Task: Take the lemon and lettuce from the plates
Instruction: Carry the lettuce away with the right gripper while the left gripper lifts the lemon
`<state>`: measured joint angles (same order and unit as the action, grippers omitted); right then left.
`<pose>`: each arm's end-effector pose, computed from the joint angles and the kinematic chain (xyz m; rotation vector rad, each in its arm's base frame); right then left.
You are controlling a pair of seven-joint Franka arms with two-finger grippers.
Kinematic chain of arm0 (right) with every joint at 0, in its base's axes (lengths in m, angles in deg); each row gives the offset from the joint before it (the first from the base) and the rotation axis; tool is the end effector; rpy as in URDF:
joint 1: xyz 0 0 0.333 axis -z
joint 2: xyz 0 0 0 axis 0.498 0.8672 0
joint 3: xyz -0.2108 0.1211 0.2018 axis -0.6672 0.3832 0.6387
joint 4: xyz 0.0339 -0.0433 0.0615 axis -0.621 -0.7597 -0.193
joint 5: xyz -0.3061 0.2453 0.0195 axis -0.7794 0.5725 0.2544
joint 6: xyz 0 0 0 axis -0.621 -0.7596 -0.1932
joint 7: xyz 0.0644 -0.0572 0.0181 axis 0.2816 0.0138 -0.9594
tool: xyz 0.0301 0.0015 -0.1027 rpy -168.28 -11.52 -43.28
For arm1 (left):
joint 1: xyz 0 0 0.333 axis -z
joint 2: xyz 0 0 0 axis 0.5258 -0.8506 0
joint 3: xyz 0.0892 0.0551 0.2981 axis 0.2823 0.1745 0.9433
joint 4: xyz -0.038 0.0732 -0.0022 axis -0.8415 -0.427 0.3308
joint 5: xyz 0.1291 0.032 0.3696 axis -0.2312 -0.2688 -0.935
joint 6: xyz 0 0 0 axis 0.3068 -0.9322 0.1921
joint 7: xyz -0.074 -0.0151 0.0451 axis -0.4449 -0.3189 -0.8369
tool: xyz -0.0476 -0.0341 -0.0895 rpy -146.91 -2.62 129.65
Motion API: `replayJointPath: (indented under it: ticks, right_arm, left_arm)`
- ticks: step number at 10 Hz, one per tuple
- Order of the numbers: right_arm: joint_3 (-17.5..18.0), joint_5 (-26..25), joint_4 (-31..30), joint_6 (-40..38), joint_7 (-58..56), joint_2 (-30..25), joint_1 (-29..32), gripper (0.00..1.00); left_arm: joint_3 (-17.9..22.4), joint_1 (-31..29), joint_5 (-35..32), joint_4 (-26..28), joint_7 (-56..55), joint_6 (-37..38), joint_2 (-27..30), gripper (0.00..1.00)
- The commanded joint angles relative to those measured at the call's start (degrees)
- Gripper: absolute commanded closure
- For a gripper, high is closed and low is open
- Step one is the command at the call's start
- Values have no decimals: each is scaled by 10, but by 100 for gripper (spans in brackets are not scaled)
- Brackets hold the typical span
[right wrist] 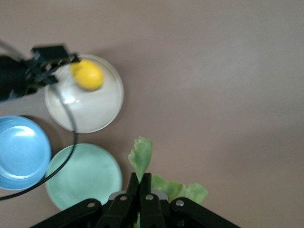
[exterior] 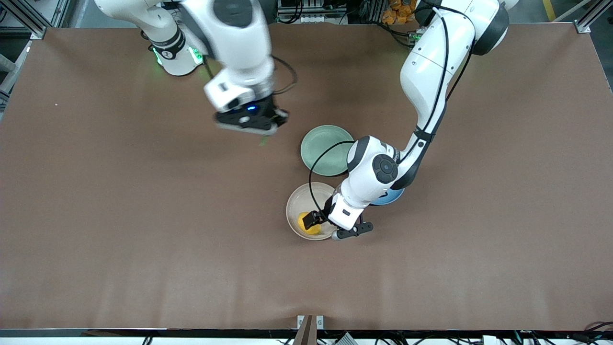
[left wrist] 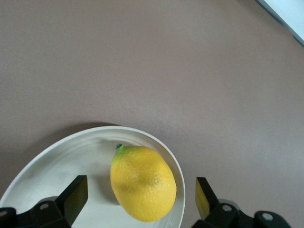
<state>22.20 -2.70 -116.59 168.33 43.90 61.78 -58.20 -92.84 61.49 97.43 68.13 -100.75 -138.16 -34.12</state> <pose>0.5153 0.3617 0.5226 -3.1105 0.2469 -0.0830 0.6446 -0.4404 0.2244 2.6060 0.4196 0.2028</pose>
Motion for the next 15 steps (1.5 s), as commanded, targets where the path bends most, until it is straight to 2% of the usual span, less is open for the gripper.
replayJointPath:
  ticks: [1,2,3,5,6,8,10,11,12,13,14,15]
  right_arm:
    - [1,41,-92,14,-182,-54,116,100]
    - [-4,40,-114,27,-257,-54,159,100]
    - [-31,40,-154,71,-325,-54,185,100]
    - [-92,39,-240,203,-458,-35,224,100]
    - [-107,39,-261,262,-477,-7,237,100]
    - [-131,39,-263,340,-478,64,231,100]
    - [-131,41,-243,398,-478,135,235,100]
    - [-131,39,-240,408,-479,149,247,100]
    - [-130,41,-239,409,-478,151,254,37]
    - [-129,41,-239,408,-478,150,253,0]
    - [-129,40,-232,402,-478,145,253,0]
    - [-129,39,-217,396,-478,138,252,0]
  left_arm:
    - [10,20,15,-9,-6,-25,-18,0]
    - [10,22,15,-9,-5,-25,-19,0]
    - [10,23,15,-7,-5,-25,-20,0]
    - [10,26,15,-7,-5,-25,-23,0]
    - [11,26,15,-7,-4,-25,-24,0]
    - [11,27,14,-8,-4,-25,-28,0]
    - [11,29,13,-7,-3,-25,-31,0]
    - [11,30,13,-8,-2,-25,-32,0]
    - [11,31,10,-8,0,-26,-34,0]
    - [11,34,10,-8,-3,-26,-34,53]
    - [11,34,10,-7,-4,-26,-34,89]
    - [11,34,10,-7,-4,-26,-34,100]
